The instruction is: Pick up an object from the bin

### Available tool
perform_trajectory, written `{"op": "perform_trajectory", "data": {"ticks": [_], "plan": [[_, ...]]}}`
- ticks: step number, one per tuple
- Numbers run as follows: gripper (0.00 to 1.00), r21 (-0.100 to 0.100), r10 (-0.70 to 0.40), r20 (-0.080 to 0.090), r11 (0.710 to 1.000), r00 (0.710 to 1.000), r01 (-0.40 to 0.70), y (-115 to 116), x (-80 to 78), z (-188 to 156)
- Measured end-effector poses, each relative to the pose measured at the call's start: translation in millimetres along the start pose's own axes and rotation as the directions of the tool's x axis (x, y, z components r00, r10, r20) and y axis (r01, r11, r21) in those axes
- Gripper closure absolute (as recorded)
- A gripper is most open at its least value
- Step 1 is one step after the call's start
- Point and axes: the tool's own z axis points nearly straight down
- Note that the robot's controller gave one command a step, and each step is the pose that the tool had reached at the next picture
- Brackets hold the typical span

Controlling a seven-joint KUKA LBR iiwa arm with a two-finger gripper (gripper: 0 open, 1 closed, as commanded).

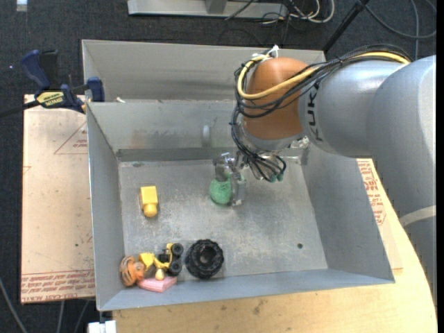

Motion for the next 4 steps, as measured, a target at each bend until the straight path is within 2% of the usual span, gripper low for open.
{"op": "perform_trajectory", "data": {"ticks": [1, 2, 3, 4], "plan": [[1.00, 0.000, 0.000, 0.000, 1.000, 1.000, 0.000, 0, 0.0, 0], [1.00, -0.001, 0.031, -0.004, 1.000, 0.999, -0.031, -16, 16.9, -100], [1.00, -0.001, 0.032, -0.004, 0.999, 0.999, -0.032, -16, 16.9, -100], [1.00, -0.003, 0.028, -0.013, 1.000, 1.000, -0.028, -17, 15.6, -133]]}}
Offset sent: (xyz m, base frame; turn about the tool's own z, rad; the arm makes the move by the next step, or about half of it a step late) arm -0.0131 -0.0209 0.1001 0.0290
